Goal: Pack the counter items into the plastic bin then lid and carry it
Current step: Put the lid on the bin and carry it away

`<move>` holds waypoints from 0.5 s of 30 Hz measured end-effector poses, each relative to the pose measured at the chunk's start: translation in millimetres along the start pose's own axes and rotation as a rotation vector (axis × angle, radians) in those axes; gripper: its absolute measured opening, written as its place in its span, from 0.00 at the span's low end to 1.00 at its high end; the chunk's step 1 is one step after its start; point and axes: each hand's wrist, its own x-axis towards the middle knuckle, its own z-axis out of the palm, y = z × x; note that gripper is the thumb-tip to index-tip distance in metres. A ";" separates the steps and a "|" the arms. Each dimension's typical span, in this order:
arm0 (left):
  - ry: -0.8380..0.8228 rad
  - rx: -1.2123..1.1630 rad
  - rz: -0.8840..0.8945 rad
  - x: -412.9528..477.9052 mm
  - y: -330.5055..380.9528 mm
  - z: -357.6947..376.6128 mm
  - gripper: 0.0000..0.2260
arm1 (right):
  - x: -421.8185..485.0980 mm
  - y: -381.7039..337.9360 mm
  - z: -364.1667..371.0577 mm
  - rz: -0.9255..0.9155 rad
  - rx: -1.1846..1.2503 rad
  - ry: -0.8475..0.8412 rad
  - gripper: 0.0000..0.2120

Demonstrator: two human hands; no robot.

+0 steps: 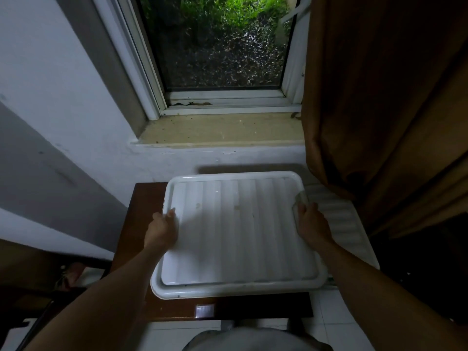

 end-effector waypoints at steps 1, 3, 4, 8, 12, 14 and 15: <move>0.013 -0.007 0.008 0.0 0.7 0.4 0.25 | 1.5 -0.2 1.2 0.003 0.001 0.004 0.22; 0.028 -0.029 0.002 -0.1 0.0 2.1 0.25 | 3.3 0.8 2.8 0.006 0.001 0.011 0.22; 0.028 -0.032 -0.004 -0.4 0.5 2.2 0.25 | 4.2 0.9 4.0 0.006 0.003 0.013 0.22; 0.039 -0.058 -0.040 2.7 -1.9 4.1 0.25 | 4.1 1.3 4.6 0.006 -0.001 0.013 0.20; 0.041 -0.062 -0.064 1.1 -1.3 4.4 0.26 | 3.4 2.5 6.1 0.000 -0.004 0.036 0.19; 0.059 -0.058 -0.057 2.1 -2.5 5.3 0.26 | 4.5 2.9 8.1 0.005 -0.014 0.039 0.19; 0.065 -0.058 -0.055 2.3 -3.3 5.9 0.25 | 4.6 3.6 8.9 0.007 -0.017 0.042 0.19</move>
